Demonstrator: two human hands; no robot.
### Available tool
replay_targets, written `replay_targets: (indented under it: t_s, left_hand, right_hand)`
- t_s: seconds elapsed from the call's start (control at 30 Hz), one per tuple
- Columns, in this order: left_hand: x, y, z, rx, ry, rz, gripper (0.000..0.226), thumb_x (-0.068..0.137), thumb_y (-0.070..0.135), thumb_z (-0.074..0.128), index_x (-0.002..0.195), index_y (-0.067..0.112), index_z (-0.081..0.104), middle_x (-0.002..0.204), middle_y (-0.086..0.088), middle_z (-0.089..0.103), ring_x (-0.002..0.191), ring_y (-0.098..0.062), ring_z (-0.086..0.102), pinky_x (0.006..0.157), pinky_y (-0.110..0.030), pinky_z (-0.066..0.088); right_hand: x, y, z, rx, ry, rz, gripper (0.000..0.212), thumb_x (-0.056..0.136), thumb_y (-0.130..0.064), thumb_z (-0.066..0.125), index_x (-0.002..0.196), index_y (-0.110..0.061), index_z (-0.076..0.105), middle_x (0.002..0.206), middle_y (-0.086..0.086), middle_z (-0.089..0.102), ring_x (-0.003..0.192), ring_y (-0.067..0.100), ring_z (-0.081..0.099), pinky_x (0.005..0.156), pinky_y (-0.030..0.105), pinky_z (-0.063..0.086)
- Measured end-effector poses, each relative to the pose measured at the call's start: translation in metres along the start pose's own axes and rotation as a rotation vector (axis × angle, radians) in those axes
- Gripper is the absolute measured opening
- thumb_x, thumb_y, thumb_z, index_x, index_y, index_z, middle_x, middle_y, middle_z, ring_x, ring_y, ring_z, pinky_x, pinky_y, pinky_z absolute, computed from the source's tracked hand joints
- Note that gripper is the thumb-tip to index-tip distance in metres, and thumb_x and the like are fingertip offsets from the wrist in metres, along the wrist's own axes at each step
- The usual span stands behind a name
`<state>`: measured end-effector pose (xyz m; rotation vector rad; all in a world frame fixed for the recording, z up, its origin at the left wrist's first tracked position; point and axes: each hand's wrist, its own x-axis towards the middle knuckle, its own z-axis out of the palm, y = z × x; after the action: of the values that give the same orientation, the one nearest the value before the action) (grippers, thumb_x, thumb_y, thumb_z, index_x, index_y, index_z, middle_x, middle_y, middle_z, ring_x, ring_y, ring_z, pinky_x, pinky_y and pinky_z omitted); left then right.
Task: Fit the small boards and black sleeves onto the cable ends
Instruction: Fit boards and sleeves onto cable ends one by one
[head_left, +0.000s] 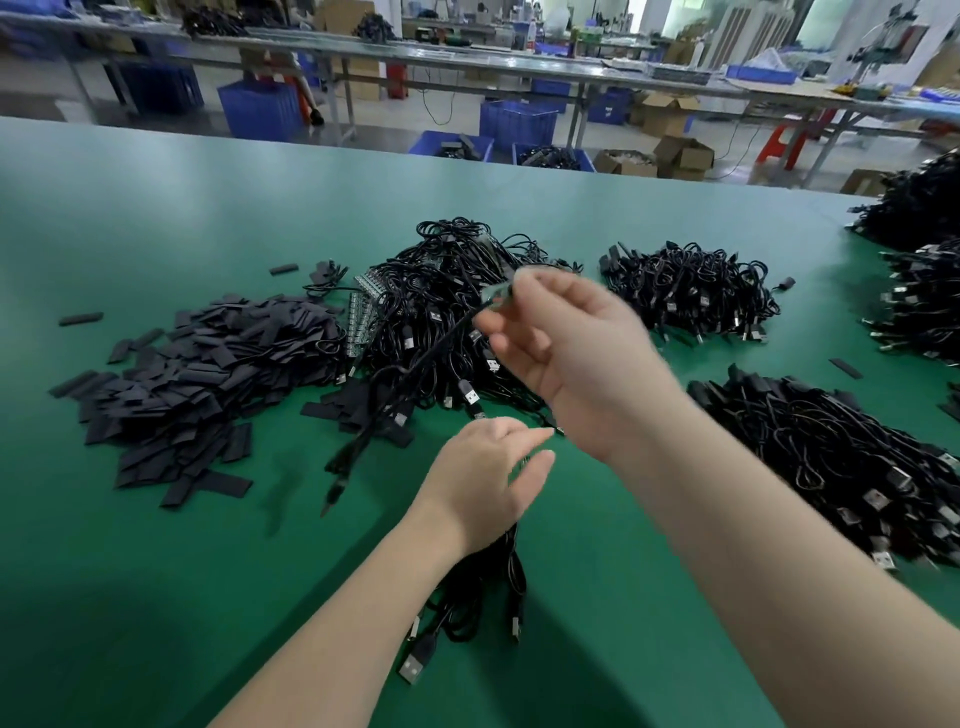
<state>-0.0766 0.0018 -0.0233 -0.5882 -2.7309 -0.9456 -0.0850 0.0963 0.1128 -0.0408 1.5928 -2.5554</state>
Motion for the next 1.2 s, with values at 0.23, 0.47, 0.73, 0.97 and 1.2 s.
replay_targets:
  t_s: [0.23,0.47,0.73,0.97,1.2]
  left_hand:
    - [-0.01,0.019,-0.004,0.115,0.438,0.42,0.032,0.081,0.028,0.061,0.051,0.017,0.06,0.05,0.001,0.052,0.049,-0.021,0.051,0.046,-0.027,0.042]
    - [-0.001,-0.009,-0.014,-0.045,0.313,-0.1,0.033,0.087,0.035,0.07,0.117,0.021,0.067,0.11,0.008,0.065,0.106,-0.008,0.056,0.093,-0.028,0.046]
    - [0.0,-0.013,-0.012,-0.168,0.223,-0.183,0.019,0.088,0.038,0.068,0.106,0.032,0.072,0.089,0.029,0.056,0.095,0.007,0.053,0.077,-0.001,0.039]
    - [0.002,-0.019,-0.01,-0.254,0.247,-0.201,0.016,0.083,0.039,0.073,0.096,0.03,0.075,0.082,0.029,0.061,0.091,0.012,0.055,0.074,-0.003,0.041]
    - [0.003,-0.023,-0.007,-0.315,0.267,-0.168,0.016,0.081,0.034,0.076,0.096,0.029,0.077,0.082,0.032,0.062,0.09,0.012,0.059,0.076,-0.002,0.042]
  right_hand:
    - [0.023,0.06,-0.051,-0.425,0.15,0.269,0.005,0.089,-0.013,0.073,0.088,-0.016,0.069,0.085,0.007,0.072,0.065,0.014,0.068,0.058,0.024,0.053]
    - [0.014,0.067,-0.084,-0.428,0.107,0.292,0.006,0.088,-0.014,0.074,0.091,-0.018,0.073,0.075,-0.002,0.075,0.065,0.005,0.069,0.059,0.016,0.054]
    - [0.006,0.075,-0.094,-0.43,0.057,0.259,0.016,0.089,-0.023,0.072,0.076,-0.016,0.078,0.079,0.004,0.075,0.07,0.01,0.069,0.068,0.022,0.058]
    - [0.007,0.074,-0.099,-0.377,0.015,0.243,0.013,0.085,-0.018,0.074,0.072,-0.014,0.077,0.077,0.006,0.074,0.072,0.012,0.069,0.066,0.02,0.056]
    - [0.008,0.082,-0.103,-0.265,0.003,0.264,0.019,0.083,-0.016,0.071,0.065,-0.017,0.073,0.074,0.004,0.072,0.071,0.011,0.069,0.064,0.019,0.055]
